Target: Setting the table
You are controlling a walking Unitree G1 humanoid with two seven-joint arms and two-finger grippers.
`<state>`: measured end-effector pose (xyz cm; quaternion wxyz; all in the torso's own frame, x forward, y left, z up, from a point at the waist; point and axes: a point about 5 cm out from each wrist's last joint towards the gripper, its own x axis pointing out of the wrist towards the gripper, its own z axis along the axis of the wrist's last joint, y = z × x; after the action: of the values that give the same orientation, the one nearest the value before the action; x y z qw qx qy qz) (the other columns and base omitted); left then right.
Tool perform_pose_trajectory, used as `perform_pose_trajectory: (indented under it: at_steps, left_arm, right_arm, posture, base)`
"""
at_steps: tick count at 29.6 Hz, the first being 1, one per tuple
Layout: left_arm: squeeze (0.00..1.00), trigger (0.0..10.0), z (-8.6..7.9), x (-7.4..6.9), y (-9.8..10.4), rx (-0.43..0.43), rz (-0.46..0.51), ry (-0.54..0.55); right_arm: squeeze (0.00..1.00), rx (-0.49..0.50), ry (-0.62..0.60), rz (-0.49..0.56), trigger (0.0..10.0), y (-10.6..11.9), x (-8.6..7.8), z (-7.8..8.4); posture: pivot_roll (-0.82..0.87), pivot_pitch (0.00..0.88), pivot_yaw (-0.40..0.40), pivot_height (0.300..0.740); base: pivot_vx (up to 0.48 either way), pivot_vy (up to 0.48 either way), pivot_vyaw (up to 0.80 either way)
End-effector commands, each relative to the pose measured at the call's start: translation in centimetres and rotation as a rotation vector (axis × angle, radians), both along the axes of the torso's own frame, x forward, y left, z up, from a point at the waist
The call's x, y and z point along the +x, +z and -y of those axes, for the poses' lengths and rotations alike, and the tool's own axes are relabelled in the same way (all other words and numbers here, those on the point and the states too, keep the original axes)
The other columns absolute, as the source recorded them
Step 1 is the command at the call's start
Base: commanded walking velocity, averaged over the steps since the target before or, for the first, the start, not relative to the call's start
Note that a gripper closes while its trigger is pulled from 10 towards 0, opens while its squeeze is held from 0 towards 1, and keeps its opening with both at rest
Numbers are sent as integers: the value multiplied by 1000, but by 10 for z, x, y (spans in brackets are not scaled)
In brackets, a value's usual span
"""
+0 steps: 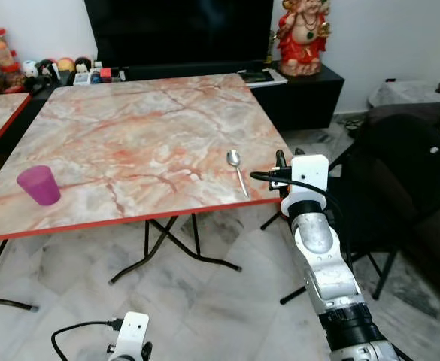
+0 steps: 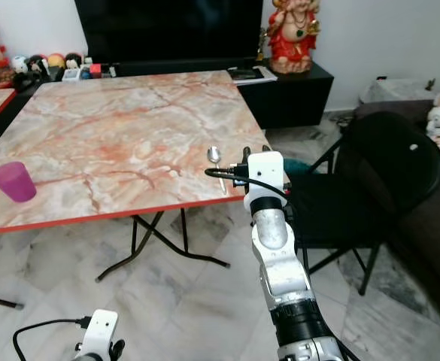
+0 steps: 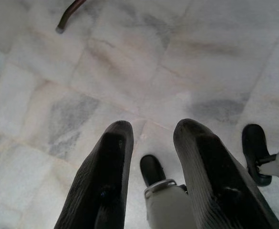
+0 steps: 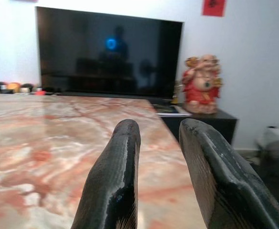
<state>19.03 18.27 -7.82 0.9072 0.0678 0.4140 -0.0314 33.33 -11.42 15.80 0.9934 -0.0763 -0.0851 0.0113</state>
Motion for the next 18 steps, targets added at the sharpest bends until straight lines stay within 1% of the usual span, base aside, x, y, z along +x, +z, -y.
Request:
perform_pose_trajectory:
  at_steps: [1, 4, 6, 8, 10, 13, 18]
  left_arm:
    - [0, 10000, -2, 1, 1, 11, 2, -7]
    - [0, 10000, -1, 1, 1, 11, 4, -10]
    - [0, 10000, 0, 2, 1, 9, 6, -14]
    - [0, 10000, 1, 3, 1, 7, 6, -14]
    - [0, 10000, 1, 3, 2, 7, 7, -14]
    - [0, 10000, 1, 3, 2, 5, 7, -10]
    - [0, 10000, 1, 2, 1, 5, 4, -5]
  right_arm:
    - [0, -9, 24, 14, 10000, 3, 0, -5]
    - [0, -40, 41, 16, 10000, 3, 0, -7]
    - [0, -61, 44, 2, 10000, 1, -1, -8]
    - [0, -52, 43, 8, 10000, 2, 0, -8]
    - [0, -18, 40, 10, 10000, 2, -1, -8]
    - [0, -27, 34, 11, 10000, 3, 0, -7]
    - [0, -16, 23, 7, 10000, 2, 0, -5]
  posture:
    - [-81, 0, 7, 736]
    - [-83, 0, 8, 736]
    - [-82, 0, 8, 736]
    - [-81, 0, 7, 736]
    - [-80, 0, 5, 736]
    - [-79, 0, 5, 736]
    - [-74, 0, 5, 736]
  base:
    - [337, 0, 0]
    - [340, 0, 0]
    - [339, 0, 503]
    - [337, 0, 531]
    - [341, 0, 0]
    - [340, 0, 0]
    - [339, 0, 0]
